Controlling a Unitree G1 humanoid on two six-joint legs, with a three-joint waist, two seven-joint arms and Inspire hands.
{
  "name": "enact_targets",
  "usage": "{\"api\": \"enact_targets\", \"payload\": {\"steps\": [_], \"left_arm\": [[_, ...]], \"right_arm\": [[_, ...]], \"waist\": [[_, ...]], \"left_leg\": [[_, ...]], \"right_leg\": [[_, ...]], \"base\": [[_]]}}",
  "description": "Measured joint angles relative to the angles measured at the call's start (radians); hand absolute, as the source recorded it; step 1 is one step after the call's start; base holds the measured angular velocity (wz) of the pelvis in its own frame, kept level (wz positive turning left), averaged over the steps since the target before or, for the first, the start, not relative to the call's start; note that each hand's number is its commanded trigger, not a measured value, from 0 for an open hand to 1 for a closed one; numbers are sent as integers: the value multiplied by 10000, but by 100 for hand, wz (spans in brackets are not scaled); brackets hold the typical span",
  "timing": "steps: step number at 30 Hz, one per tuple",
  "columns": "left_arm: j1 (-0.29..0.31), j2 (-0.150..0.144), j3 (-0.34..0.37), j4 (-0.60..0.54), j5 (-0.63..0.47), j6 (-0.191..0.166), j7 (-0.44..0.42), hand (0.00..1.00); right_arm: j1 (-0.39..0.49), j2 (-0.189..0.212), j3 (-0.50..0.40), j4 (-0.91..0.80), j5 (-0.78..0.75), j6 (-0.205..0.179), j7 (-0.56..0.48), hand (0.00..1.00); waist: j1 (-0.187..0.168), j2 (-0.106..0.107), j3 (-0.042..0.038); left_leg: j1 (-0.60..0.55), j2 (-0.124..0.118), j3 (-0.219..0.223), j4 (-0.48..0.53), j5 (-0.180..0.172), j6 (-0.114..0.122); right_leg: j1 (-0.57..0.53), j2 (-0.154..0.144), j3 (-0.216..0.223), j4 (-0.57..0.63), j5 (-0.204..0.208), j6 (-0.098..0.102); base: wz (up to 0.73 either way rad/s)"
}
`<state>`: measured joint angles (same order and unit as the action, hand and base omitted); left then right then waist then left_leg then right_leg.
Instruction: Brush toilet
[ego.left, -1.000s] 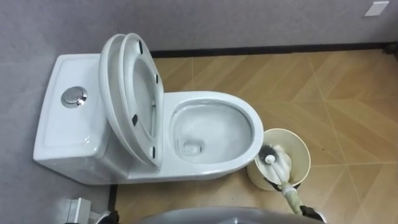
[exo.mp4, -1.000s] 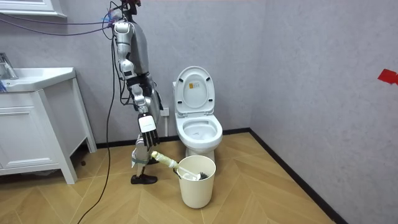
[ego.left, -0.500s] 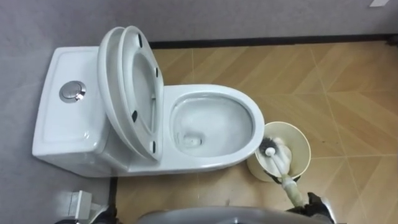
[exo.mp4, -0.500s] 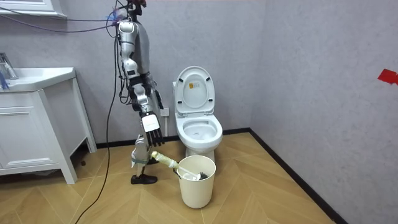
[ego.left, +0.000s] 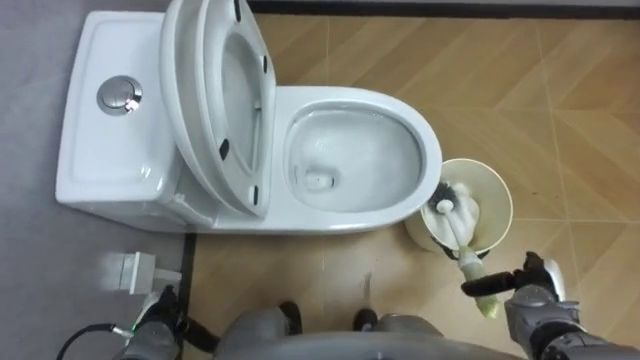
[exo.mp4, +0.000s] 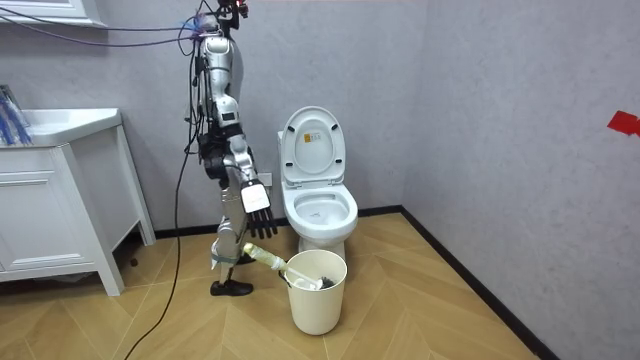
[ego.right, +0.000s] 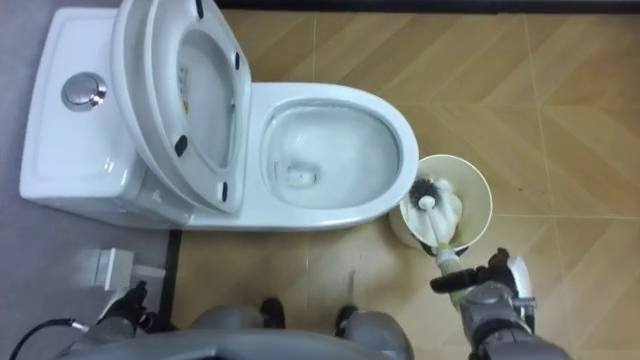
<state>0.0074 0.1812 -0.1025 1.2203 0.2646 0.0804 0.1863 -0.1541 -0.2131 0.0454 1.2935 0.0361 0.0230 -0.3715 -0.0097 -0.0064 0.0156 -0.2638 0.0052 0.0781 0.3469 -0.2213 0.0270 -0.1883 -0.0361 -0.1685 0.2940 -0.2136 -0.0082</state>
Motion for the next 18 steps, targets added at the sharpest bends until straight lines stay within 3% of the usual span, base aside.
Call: {"api": "enact_targets", "payload": {"steps": [5,9,13,18], "left_arm": [[-604,3,-236,15,-30,-234,93,0],[-1240,5,-722,76,-787,-393,387,0],[-1671,-6,-837,15,-1047,-480,532,0],[-1860,213,-1136,-360,-1563,-406,904,0]], "right_arm": [[-442,-25,4,304,299,-6,-180,0],[-1029,-59,4,395,590,-4,-466,0],[-1553,-261,11,416,661,-3,-549,0],[-1925,-561,101,328,1073,40,-746,0]], "waist": [[161,-68,121],[134,-138,205],[166,-106,237],[220,-96,256]], "left_leg": [[-900,-10,-5,369,81,111],[-1633,-53,-1,701,137,203],[-2568,-45,-3,1185,175,272],[-4038,-131,-31,1824,239,329]], "right_leg": [[-908,-72,-17,440,16,-26],[-1750,-205,-55,1039,10,-13],[-2754,-314,-119,1647,2,-10],[-4348,-510,-143,2679,-132,-108]], "base": [[1],[0],[-3],[2]]}}
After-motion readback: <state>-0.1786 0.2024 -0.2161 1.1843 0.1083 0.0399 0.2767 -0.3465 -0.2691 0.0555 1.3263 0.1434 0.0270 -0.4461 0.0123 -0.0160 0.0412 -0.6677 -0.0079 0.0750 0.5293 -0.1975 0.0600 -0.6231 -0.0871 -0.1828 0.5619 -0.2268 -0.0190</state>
